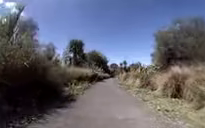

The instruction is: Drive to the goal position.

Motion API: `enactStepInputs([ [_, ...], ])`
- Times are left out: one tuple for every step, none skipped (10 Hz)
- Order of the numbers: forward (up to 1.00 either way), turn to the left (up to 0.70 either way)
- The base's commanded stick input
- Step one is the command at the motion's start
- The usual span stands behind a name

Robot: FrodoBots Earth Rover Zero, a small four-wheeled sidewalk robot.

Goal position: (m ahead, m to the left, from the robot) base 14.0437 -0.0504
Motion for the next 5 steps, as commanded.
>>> enactStepInputs([
  [0.85, 0.0],
  [0.85, 0.0],
  [0.85, 0.0],
  [0.85, 0.0],
  [0.85, 0.0],
])
